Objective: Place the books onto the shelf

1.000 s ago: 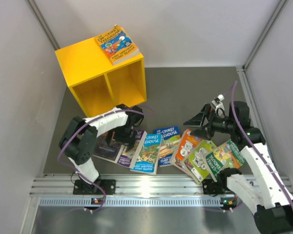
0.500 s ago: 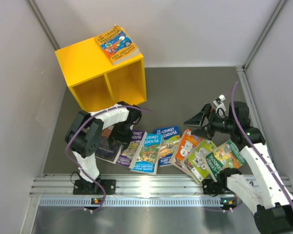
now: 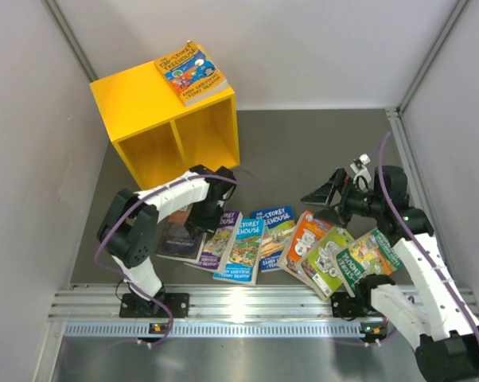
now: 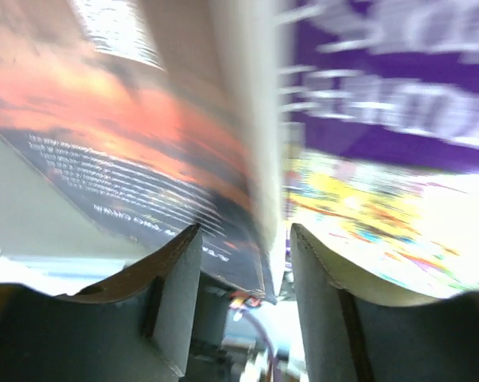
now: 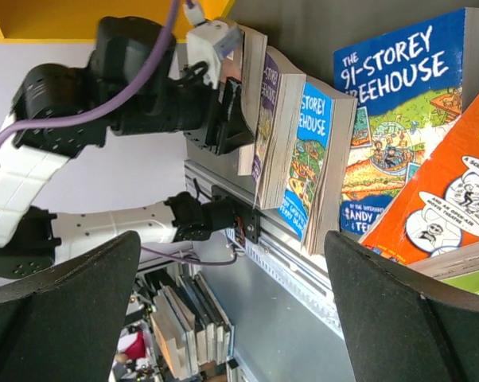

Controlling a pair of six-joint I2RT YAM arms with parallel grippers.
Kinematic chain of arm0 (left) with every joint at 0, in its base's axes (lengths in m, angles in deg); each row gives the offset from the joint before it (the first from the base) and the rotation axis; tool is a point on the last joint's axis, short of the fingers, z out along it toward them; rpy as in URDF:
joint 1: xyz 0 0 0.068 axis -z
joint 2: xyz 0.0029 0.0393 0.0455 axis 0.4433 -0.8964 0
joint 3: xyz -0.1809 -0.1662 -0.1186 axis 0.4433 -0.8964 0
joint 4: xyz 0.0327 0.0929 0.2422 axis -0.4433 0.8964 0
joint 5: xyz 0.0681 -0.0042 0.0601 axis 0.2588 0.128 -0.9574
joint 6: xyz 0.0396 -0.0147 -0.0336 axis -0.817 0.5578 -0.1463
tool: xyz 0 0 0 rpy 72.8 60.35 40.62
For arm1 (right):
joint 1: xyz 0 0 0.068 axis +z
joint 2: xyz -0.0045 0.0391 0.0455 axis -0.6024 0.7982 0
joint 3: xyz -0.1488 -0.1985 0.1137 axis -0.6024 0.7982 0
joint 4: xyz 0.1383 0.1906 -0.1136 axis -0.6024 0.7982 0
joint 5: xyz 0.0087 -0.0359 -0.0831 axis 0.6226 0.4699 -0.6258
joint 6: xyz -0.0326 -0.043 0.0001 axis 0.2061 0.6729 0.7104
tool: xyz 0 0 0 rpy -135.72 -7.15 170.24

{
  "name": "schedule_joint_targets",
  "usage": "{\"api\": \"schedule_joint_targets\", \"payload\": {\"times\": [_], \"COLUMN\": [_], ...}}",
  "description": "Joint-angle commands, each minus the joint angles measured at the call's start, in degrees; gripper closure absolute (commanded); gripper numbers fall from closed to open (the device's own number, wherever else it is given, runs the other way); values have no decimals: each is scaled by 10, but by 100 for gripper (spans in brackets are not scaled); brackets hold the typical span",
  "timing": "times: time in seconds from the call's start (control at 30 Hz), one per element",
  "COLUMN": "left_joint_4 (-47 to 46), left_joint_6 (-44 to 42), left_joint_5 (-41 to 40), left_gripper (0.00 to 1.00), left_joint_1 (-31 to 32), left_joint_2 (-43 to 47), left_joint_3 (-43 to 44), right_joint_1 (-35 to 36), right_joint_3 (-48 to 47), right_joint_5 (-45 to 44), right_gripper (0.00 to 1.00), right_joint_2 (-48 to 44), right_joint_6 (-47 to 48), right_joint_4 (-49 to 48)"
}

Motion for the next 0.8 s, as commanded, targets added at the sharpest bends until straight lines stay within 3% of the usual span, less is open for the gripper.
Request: {"api": "schedule_joint_targets", "payload": {"times": [0.0,0.17,0.27,0.37,0.47,0.63,0.77], "left_joint_4": [-76,-68,-97,-48,-51,-126,-140], "left_joint_6": [19,22,-1,21,24,28,53], "left_joint_5": [45,-17,33,-14,-36,92,150], "left_gripper": [100,100,100,100,100,100,100], "left_joint_1": [22,25,55,79,77,78,115], "left_joint_2": [43,56,81,55,60,97,49], "left_joint_3": [49,50,88,178,187,197,267], "right_joint_1": [5,5,5,5,5,5,5], "right_joint_3": [-17,-16,-19,-19,-23,-24,-20], "right_joint_5": [-10,-9,-8,-9,-7,-9,-10], "right_gripper": [2,2,2,2,2,2,2], "right_joint_2": [1,7,5,4,3,3,3], "right_joint_6": [14,16,23,24,22,27,24], "right_joint_4": [-7,-13,-11,-11,-11,-10,-12]}}
